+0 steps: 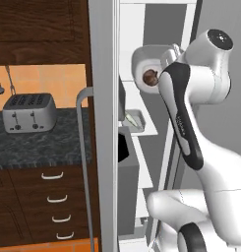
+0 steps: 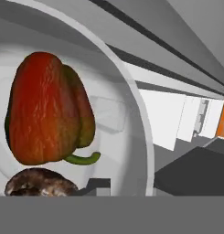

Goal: Take the meat container that has the fish and place it on the second highest rack of the freezer. Then take the vegetable container that has the mushroom and bell pepper and place it on the highest rack of the freezer.

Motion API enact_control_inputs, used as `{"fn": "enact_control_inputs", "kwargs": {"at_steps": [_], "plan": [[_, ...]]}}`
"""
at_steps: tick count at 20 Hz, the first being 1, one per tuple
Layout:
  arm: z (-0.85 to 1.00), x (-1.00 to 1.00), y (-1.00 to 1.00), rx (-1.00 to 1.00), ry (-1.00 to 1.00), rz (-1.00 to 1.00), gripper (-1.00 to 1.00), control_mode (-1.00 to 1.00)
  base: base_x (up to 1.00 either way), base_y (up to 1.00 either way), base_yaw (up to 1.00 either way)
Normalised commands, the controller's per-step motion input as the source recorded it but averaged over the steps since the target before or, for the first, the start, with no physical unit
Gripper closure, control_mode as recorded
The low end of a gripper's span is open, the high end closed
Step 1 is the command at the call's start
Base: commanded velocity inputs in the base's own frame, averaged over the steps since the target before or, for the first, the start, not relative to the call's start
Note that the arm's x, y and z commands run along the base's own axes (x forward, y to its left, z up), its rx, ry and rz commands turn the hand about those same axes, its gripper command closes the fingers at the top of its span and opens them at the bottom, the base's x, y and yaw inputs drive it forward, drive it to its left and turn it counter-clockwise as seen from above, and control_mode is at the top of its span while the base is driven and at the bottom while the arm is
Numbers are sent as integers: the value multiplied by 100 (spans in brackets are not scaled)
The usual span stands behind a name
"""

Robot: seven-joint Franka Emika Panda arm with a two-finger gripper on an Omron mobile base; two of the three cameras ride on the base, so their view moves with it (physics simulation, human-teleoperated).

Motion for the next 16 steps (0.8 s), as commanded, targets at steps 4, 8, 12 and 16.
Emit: {"fn": "enact_control_inputs", "kwargs": {"at_steps": [4,8,12,16], "plan": [[12,24,0,0,-2,0,100,-100,0,0,0],[1,-10,-1,0,-13,10,100,-100,0,0,0],[1,-15,-1,0,-13,13,100,-100,0,0,0],[1,32,-6,0,-1,5,100,-100,0,0,0]]}}
